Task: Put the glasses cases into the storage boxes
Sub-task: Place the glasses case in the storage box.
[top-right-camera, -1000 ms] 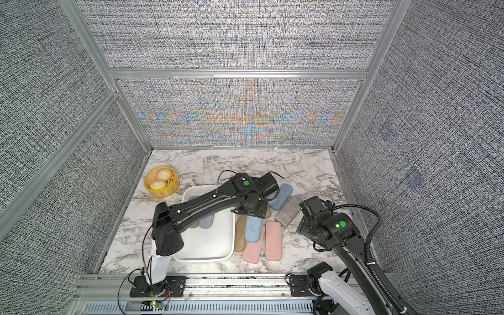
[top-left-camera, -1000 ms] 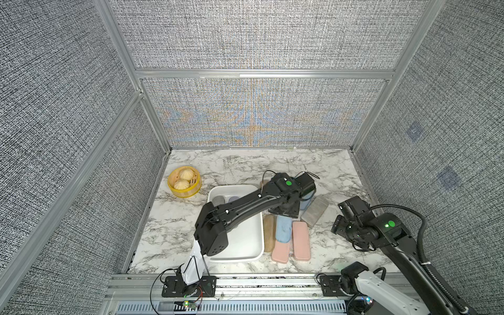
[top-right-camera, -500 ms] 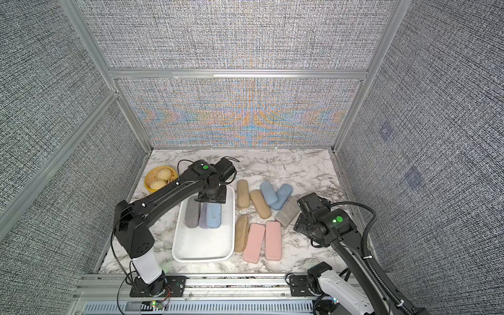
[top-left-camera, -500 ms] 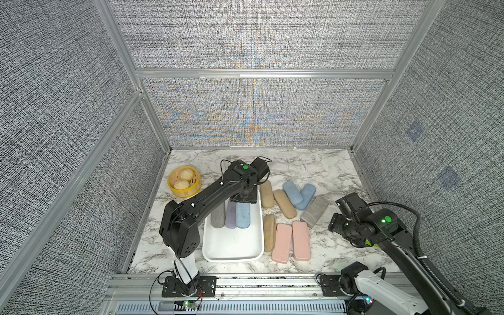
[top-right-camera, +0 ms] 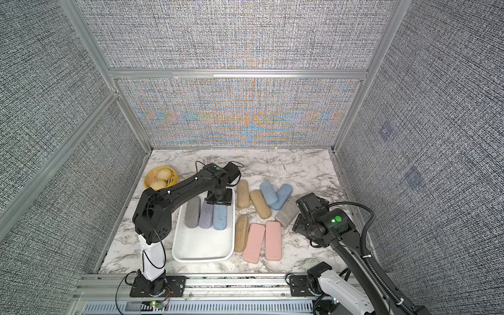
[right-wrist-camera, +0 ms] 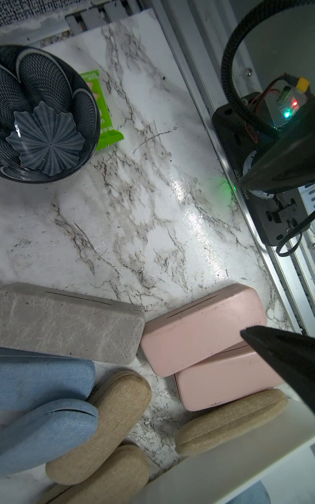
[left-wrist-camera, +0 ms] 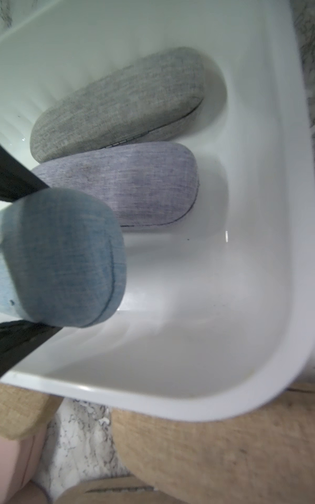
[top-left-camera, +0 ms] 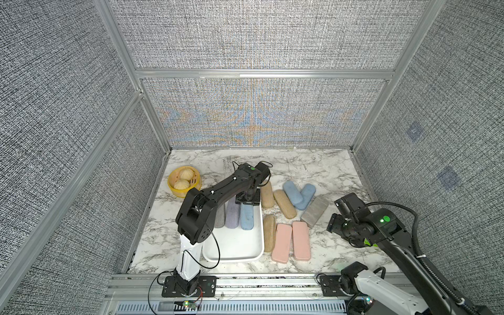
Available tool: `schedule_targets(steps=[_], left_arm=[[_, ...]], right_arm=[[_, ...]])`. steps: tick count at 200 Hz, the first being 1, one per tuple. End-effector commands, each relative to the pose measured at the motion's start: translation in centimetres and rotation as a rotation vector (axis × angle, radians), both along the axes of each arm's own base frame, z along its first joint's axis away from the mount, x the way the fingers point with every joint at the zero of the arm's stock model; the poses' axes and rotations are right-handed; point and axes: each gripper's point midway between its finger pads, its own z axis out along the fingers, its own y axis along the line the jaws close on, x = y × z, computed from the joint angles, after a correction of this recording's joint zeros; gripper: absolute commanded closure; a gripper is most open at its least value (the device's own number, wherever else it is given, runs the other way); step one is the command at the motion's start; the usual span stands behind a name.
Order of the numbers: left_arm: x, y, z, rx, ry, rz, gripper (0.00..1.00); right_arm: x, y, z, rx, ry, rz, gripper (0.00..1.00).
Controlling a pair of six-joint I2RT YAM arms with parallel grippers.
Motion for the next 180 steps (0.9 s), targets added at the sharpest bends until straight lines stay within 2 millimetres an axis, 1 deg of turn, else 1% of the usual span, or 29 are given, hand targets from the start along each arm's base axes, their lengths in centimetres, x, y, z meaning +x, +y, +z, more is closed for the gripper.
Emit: schedule_targets(steps=[1, 33, 67, 73, 75, 77, 100, 112, 138, 154, 164, 180], left_arm=[[0.8, -0.3, -0.9, -0.003, 0.010, -0.013, 0.43], [1.5, -0.3, -2.4, 0.007, 0.031, -0.012, 0.44], [1.9, -0.4, -3.2, 0.004, 0.039, -0.009, 0.44], [1.9, -0.3, -3.3, 0.010, 0.040, -0.009, 0.42], [2.0, -0.3, -3.3, 0.010, 0.040, -0.008, 0.41], [2.0, -0.2, -3.4, 0.013, 0.042, -0.007, 0.40], [2.1, -0.1, -3.7, 0.023, 0.046, -0.005, 0.29], [2.1, 0.0, -3.8, 0.027, 0.047, -0.008, 0.25], [2.2, 0.2, -3.1, 0.026, 0.032, -0.011, 0.22], [2.3, 0.3, -2.2, 0.028, 0.011, -0.015, 0.22], [2.4, 0.4, -1.2, 0.023, -0.004, -0.020, 0.23], [2.4, 0.6, 1.4, -0.006, -0.055, -0.024, 0.23]], right_arm=[[0.0, 0.0, -0.2, -0.008, 0.015, 0.000, 0.20], [0.3, 0.3, 0.0, -0.010, 0.011, 0.005, 0.20], [0.7, 0.6, -0.2, -0.015, 0.018, 0.019, 0.20], [0.7, 0.7, -0.2, -0.015, 0.018, 0.021, 0.20], [1.1, 0.9, 0.4, -0.004, -0.001, 0.021, 0.20], [1.2, 1.0, 0.6, -0.002, -0.005, 0.023, 0.20], [1.5, 1.5, 0.7, -0.002, -0.005, 0.039, 0.20], [1.8, 1.9, 0.9, -0.006, -0.011, 0.052, 0.20], [2.6, 2.9, 1.7, -0.017, -0.029, 0.098, 0.19], [3.6, 4.2, 2.5, -0.018, -0.059, 0.155, 0.18], [4.6, 5.4, 3.0, -0.006, -0.081, 0.205, 0.18], [6.3, 7.3, 3.6, -0.005, -0.089, 0.284, 0.18]])
